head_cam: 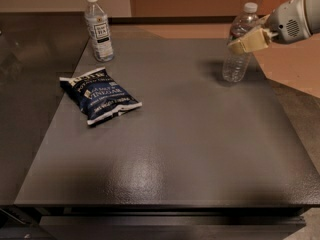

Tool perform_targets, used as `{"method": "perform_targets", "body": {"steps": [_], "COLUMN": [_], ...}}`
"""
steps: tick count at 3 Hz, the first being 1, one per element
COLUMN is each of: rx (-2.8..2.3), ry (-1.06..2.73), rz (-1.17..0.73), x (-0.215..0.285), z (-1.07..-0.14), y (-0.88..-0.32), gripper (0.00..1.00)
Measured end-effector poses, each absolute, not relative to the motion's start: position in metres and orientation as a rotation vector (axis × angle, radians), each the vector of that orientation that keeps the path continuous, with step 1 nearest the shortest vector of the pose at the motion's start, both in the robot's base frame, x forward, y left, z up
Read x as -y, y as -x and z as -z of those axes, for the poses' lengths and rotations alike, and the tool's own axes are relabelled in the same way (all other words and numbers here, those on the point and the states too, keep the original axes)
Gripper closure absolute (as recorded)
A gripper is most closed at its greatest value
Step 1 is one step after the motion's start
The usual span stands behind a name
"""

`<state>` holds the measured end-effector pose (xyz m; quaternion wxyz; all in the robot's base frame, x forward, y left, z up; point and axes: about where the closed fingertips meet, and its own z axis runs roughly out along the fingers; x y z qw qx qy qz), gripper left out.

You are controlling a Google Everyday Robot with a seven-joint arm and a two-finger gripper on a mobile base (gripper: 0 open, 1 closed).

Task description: Move water bottle near blue plastic bottle

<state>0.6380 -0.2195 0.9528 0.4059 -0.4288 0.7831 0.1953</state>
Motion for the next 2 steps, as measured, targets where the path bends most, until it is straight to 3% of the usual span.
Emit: {"method": "perform_targets", "body": {"steps": [2], "rx": [-1.831], "ry": [1.198], "rz": [-0.576], "x": [0.132], "z": [-0.981], "y": [-0.664], "gripper": [1.0]}}
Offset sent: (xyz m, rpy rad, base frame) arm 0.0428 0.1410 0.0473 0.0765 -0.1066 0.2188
